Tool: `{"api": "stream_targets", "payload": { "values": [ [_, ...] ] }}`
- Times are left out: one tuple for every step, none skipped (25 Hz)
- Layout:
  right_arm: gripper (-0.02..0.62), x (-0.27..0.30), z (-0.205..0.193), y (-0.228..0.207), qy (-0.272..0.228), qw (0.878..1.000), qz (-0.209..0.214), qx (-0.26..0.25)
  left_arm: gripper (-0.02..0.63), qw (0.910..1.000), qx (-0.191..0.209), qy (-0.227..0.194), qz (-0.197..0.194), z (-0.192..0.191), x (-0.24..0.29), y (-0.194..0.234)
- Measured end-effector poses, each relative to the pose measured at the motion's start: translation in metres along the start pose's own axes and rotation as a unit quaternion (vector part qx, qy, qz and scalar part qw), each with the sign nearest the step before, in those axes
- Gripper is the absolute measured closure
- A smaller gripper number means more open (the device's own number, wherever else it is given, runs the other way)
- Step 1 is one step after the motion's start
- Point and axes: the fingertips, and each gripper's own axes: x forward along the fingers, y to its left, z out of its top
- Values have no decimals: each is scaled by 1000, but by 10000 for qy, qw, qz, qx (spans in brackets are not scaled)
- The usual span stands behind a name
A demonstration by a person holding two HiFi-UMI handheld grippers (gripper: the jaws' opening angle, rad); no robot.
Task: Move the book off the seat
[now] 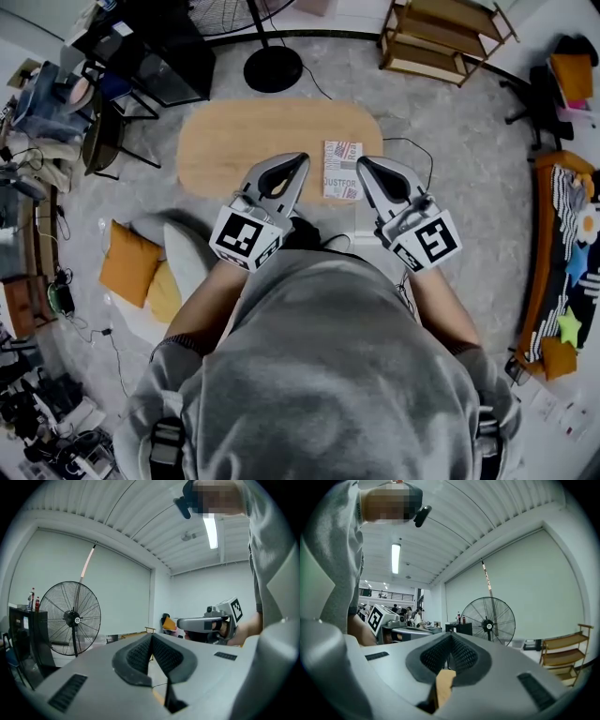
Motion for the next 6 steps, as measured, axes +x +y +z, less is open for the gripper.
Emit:
{"api": "stream_targets", "payload": {
  "values": [
    [589, -1, 3, 0, -21, 10000, 7, -8, 591, 10000, 9, -18, 12, 3, 0, -1],
    [589, -2, 5, 1, -34, 10000, 15, -17, 591, 10000, 15, -40, 25, 6, 0, -1],
    [589, -2, 6, 1, -43, 10000, 24, -26, 591, 10000, 20, -61, 39, 9, 0, 0],
    [589, -2, 8, 1, -51, 10000, 32, -34, 591, 10000, 24, -80, 51, 11, 0, 0],
    [589, -2, 9, 1, -58, 10000, 40, -42, 591, 9999, 28, -98, 62, 13, 0, 1],
    [589, -2, 11, 1, -65, 10000, 48, -49, 591, 9999, 32, -116, 71, 15, 0, 2]
  ]
}}
